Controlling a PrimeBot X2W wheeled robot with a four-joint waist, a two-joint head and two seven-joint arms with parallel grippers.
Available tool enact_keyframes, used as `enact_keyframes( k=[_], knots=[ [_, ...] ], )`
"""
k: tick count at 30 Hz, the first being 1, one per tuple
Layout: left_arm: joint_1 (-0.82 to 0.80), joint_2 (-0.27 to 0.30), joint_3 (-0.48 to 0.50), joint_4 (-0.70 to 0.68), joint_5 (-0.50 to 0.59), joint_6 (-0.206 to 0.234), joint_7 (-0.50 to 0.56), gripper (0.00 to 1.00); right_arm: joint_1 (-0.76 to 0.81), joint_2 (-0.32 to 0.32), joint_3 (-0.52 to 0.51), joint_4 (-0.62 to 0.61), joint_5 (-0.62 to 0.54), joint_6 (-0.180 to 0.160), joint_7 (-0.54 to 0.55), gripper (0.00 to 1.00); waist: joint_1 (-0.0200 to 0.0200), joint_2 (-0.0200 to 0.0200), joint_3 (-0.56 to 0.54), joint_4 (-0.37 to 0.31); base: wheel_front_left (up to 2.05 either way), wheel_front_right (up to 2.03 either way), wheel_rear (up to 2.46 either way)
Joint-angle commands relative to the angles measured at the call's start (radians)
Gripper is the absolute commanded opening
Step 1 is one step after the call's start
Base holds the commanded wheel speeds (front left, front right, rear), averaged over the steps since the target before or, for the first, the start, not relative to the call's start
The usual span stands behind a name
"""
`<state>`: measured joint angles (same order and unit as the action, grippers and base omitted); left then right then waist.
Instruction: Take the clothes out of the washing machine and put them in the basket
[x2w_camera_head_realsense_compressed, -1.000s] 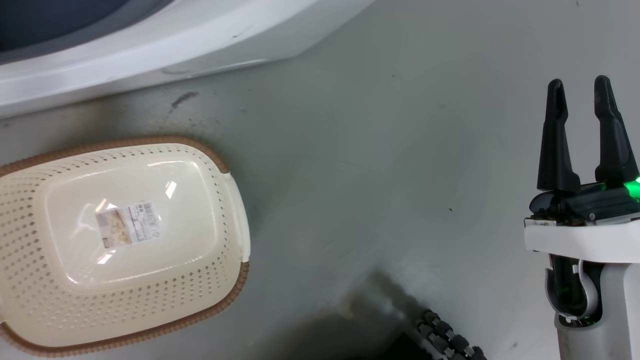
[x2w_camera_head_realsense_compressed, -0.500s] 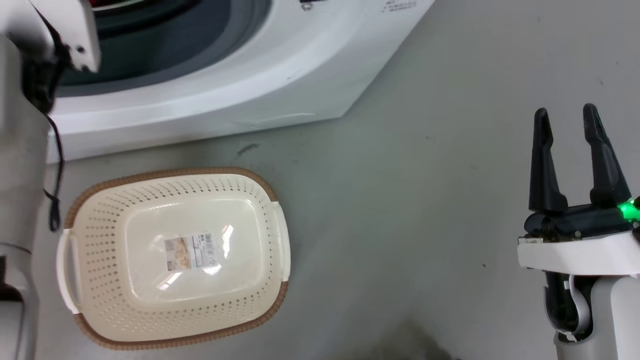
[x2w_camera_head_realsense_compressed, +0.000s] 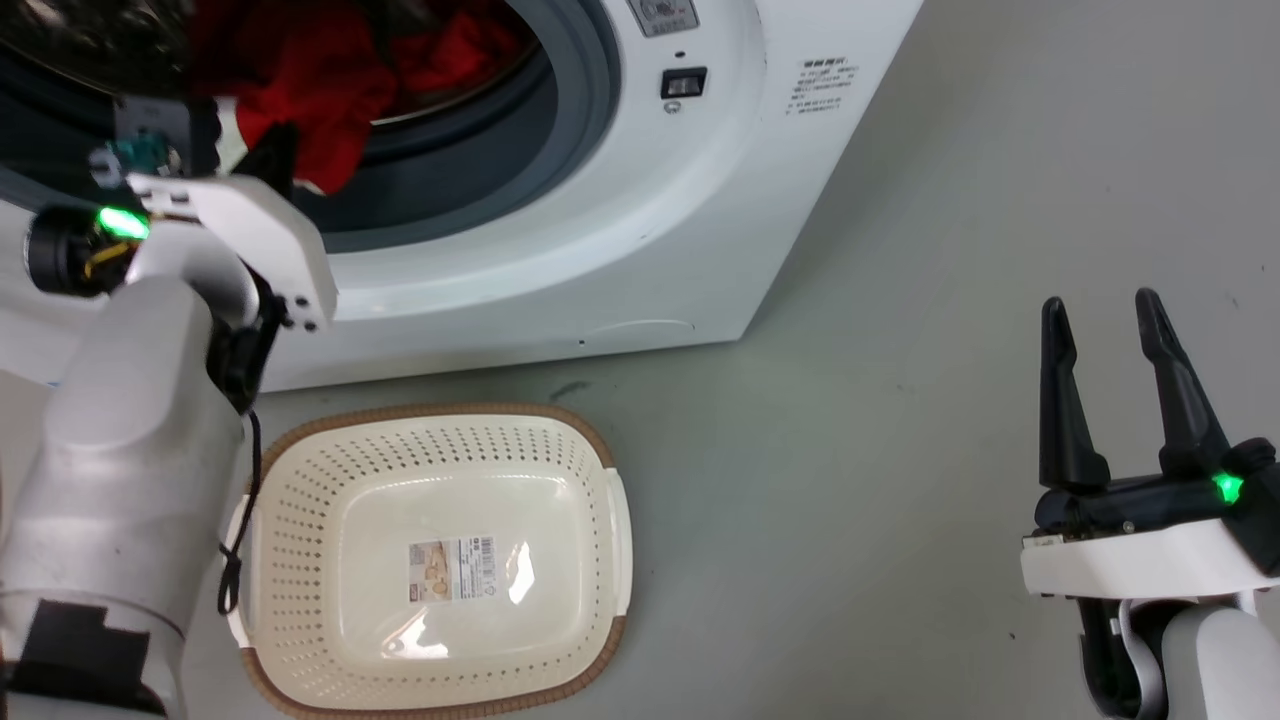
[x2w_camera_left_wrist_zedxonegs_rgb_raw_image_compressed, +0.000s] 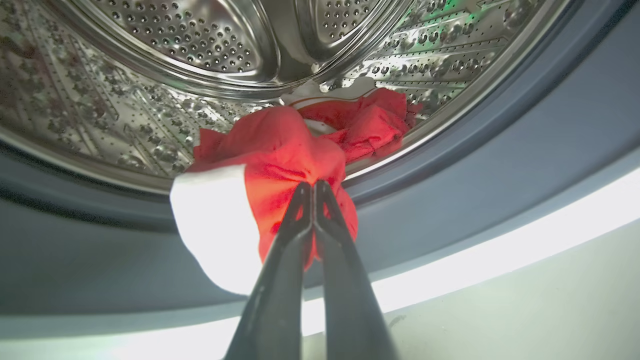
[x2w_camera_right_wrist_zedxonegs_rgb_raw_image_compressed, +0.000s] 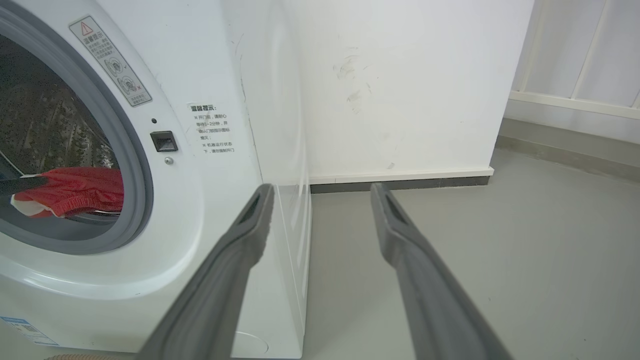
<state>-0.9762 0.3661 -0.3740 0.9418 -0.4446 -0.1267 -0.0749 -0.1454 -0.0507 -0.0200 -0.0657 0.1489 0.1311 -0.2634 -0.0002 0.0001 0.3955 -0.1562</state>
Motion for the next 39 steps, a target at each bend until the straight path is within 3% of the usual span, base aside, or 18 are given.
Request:
enact_keyframes(
  k=[1, 15, 22, 39],
  knots=[
    [0.021, -0.003, -0.002, -0.001, -0.005, -0.001, -0.015, 0.00, 0.011, 0.001, 0.000, 0.000, -0.003, -0.001, -0.002, 1.00, 0.0002, -0.0001, -0.029, 0.018, 0.00, 0.00, 0.00],
    [0.267, -0.015, -0.040, -0.137, -0.060, -0.002, -0.170, 0.00, 0.098, 0.001, 0.007, 0.014, -0.029, -0.001, -0.002, 1.00, 0.0002, -0.0001, -0.172, 0.074, 0.00, 0.00, 0.00],
    [0.389, 0.018, -0.021, -0.378, -0.058, 0.049, -0.181, 0.00, 0.137, 0.001, 0.002, 0.015, -0.037, -0.001, -0.002, 1.00, 0.0002, -0.0001, -0.235, 0.100, 0.00, 0.00, 0.00],
    [0.512, 0.110, 0.009, -0.908, -0.038, 0.188, -0.073, 0.00, 0.170, 0.001, 0.007, 0.014, -0.035, -0.001, -0.002, 1.00, 0.0002, -0.0001, -0.282, 0.113, 0.00, 0.00, 0.00]
  ],
)
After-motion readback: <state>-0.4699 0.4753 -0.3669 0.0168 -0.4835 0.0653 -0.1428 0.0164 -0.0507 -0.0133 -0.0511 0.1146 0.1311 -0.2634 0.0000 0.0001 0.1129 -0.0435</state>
